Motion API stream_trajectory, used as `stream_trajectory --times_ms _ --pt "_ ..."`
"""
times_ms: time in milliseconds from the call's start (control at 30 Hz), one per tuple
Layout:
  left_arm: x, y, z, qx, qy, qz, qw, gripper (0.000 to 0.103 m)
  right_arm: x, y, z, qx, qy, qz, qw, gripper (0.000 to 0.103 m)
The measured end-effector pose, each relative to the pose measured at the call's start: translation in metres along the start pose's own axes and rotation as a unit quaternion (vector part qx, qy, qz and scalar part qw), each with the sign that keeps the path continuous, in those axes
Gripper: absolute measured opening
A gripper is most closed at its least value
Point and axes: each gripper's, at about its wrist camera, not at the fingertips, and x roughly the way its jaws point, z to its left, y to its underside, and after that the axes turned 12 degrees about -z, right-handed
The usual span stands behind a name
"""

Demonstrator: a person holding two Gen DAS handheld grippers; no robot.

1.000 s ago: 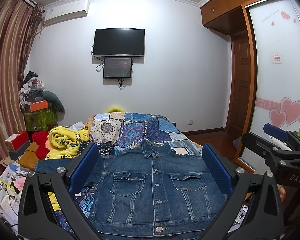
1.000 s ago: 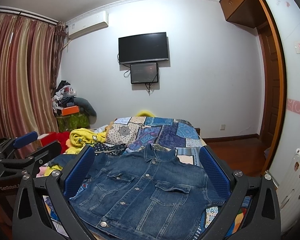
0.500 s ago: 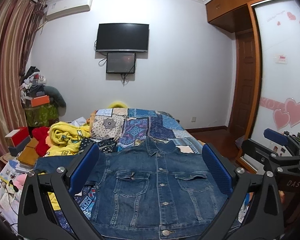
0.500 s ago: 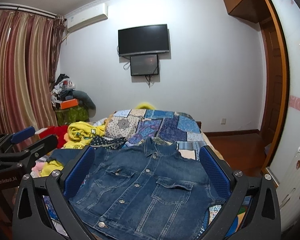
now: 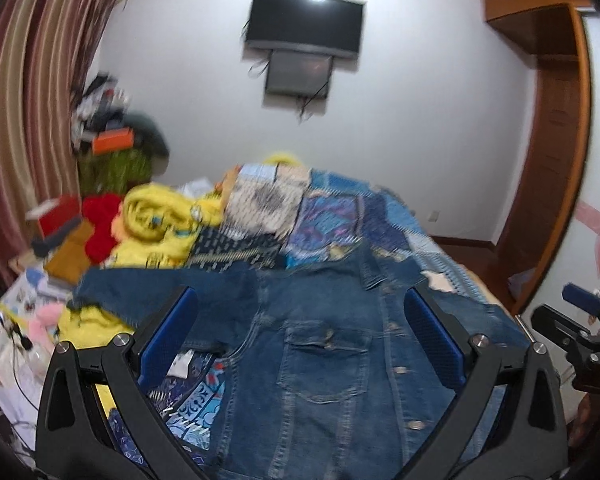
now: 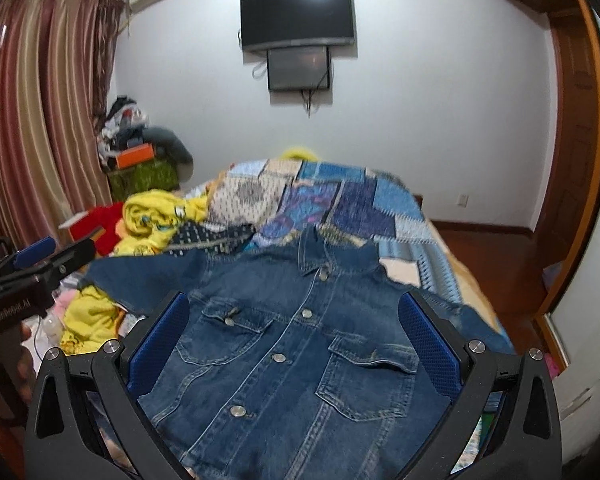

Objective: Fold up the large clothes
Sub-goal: 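Lower the left tool to the jacket sleeve and close on its cuff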

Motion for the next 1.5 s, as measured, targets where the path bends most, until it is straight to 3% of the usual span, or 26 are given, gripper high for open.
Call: stream_trajectory --times_ms 133,300,467,633,833,1000,1133,1300,1500 --pt "0.05 0.017 0.051 -0.042 -0.034 0.047 0.9974 0.103 0.046 0.017 -0.004 0.007 0.01 0.059 0.998 0.103" --pt "0.098 0.042 0.11 -0.047 -0.076 0.1 0.991 0.103 0.089 0.038 -0.009 0.003 0.018 0.132 0.991 0.103" --pt "0.138 0.07 0.183 -0.091 -0.081 0.157 0.98 0.103 0.109 0.046 -0.015 -0.03 0.052 0.158 0.986 0.103" --pt "0.166 0.094 0.23 -0.138 -0.08 0.196 0.9676 0.102 0.13 0.051 -0.023 -0.054 0.077 0.179 0.979 0.103" --pt "0.2 0.125 0.275 -0.203 -0.07 0.239 0.9468 0.085 0.153 0.055 -0.039 -0.012 0.078 0.213 0.974 0.103" --pt "0.217 0.137 0.294 -0.233 -0.073 0.247 0.9379 0.068 0.16 0.059 -0.05 0.038 0.07 0.226 0.971 0.103" --pt "0.229 0.136 0.304 -0.227 -0.089 0.239 0.9397 0.058 0.162 0.061 -0.055 0.063 0.067 0.235 0.968 0.103" --pt "0.235 0.131 0.311 -0.226 -0.114 0.236 0.9383 0.037 0.159 0.059 -0.06 0.085 0.061 0.234 0.967 0.103" --pt "0.221 0.103 0.294 -0.18 -0.145 0.208 0.9503 0.016 0.148 0.053 -0.069 0.107 0.056 0.223 0.967 0.103"
